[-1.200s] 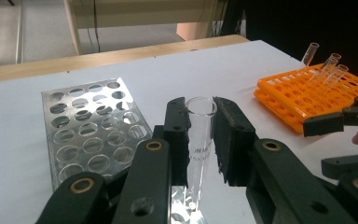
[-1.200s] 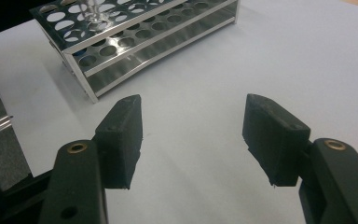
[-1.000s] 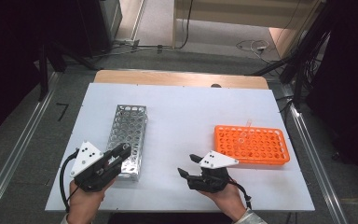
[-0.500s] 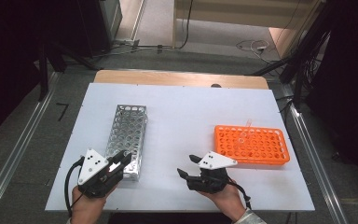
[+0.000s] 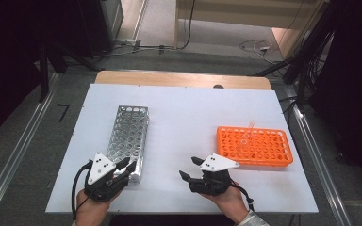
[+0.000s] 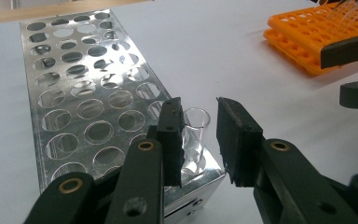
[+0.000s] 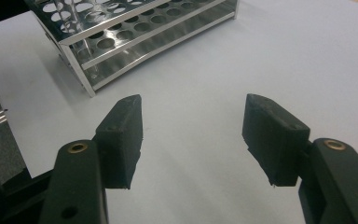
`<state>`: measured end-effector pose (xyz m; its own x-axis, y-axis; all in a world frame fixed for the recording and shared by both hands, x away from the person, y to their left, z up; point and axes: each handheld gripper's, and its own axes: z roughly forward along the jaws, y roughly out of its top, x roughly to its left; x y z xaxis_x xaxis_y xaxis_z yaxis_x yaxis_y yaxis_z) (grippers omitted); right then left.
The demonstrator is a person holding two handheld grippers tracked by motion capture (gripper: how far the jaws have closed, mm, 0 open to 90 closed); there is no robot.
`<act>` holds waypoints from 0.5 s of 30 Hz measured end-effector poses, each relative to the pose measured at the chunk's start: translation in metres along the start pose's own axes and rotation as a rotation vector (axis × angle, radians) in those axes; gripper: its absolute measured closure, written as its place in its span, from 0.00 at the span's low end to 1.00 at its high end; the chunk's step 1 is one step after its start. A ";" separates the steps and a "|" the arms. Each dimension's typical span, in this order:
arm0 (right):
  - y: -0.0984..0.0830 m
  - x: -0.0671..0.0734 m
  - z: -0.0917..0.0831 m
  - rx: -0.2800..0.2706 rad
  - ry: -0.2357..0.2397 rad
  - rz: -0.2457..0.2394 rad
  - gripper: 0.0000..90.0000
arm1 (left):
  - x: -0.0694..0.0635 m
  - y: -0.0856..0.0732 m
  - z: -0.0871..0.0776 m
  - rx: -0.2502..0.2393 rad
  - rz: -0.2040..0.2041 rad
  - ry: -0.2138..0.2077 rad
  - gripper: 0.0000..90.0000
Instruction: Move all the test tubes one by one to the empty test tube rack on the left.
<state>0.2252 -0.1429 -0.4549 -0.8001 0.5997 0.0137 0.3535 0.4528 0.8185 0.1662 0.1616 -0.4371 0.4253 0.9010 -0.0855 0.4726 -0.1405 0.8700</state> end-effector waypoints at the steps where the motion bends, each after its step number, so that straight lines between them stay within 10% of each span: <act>1: 0.000 0.000 0.000 -0.001 -0.001 -0.001 0.41 | 0.000 0.000 -0.001 -0.010 -0.008 -0.003 0.77; 5: 0.000 -0.001 -0.002 -0.005 -0.005 0.005 0.41 | 0.002 0.001 -0.003 -0.047 -0.029 -0.006 0.65; 10: -0.001 -0.006 -0.007 -0.013 -0.014 0.010 0.40 | -0.001 0.002 -0.005 -0.105 -0.053 0.036 0.23; 15: -0.005 -0.014 -0.018 -0.022 -0.042 0.032 0.40 | 0.006 0.003 -0.005 -0.143 -0.075 0.099 0.16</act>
<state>0.2259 -0.1658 -0.4489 -0.7678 0.6405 0.0163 0.3670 0.4189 0.8306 0.1661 0.1691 -0.4326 0.3114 0.9439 -0.1101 0.3823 -0.0184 0.9238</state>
